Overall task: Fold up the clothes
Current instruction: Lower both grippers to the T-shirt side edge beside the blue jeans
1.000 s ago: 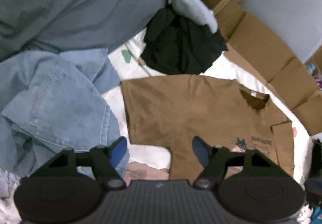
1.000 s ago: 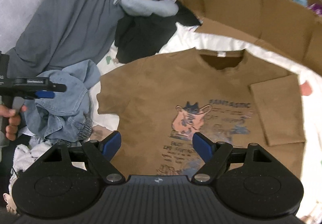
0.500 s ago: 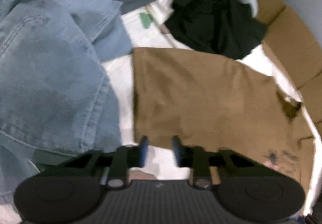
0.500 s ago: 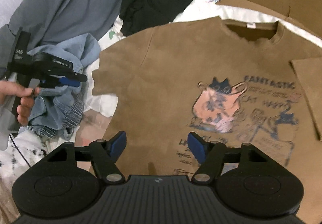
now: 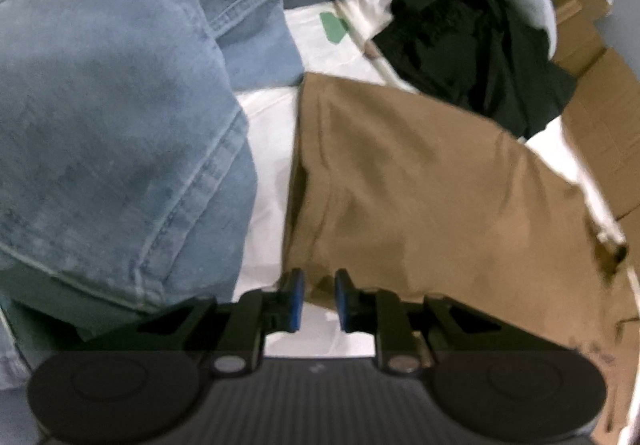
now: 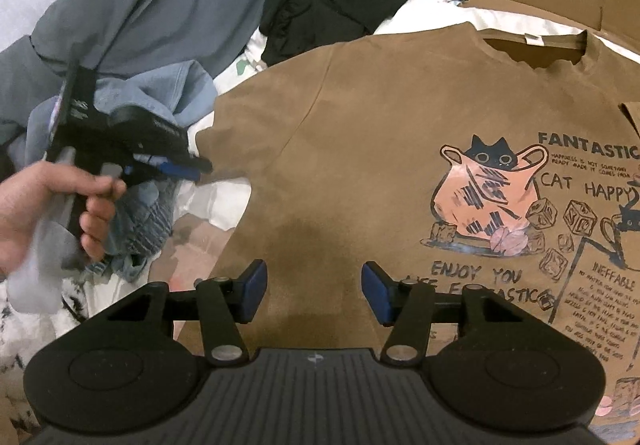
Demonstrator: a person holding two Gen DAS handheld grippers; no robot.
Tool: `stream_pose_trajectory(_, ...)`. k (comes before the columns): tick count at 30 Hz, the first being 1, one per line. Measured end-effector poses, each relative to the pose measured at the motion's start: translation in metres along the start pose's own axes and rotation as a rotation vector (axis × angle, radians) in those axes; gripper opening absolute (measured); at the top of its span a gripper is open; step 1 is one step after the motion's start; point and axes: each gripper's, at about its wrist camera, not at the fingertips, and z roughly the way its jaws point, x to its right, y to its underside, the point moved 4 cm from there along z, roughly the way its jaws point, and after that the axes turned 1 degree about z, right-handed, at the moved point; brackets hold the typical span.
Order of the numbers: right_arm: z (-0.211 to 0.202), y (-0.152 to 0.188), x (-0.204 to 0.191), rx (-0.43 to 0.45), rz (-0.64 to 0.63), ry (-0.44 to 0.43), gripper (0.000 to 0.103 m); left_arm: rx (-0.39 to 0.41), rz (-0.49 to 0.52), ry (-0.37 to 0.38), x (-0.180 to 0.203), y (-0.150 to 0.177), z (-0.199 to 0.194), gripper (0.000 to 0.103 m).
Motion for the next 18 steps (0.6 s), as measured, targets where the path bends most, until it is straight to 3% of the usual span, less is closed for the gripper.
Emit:
stream_pose_trajectory(3, 0.002, 0.001, -0.001, 0.015, 0.015, -0.006, 0.057, 0.004, 0.008, -0.036, -0.003, 0.004, 0.001, 0.022)
stream_pose_trajectory(10, 0.014, 0.002, -0.006, -0.008, -0.012, -0.001, 0.057, 0.000, -0.014, -0.025, -0.008, 0.004, 0.002, 0.026)
stream_pose_trajectory(13, 0.017, 0.004, -0.009, -0.016, -0.022, -0.001, 0.057, -0.002, -0.008, -0.019, -0.003, 0.004, 0.005, 0.042)
stream_pose_trajectory(16, 0.018, 0.005, -0.012, -0.022, -0.021, -0.005, 0.057, -0.009, 0.003, -0.008, 0.005, 0.005, 0.011, 0.071)
stream_pose_trajectory(18, 0.020, 0.005, -0.014, -0.024, -0.027, -0.005, 0.057, -0.013, 0.008, -0.008, 0.010, 0.005, 0.015, 0.078)
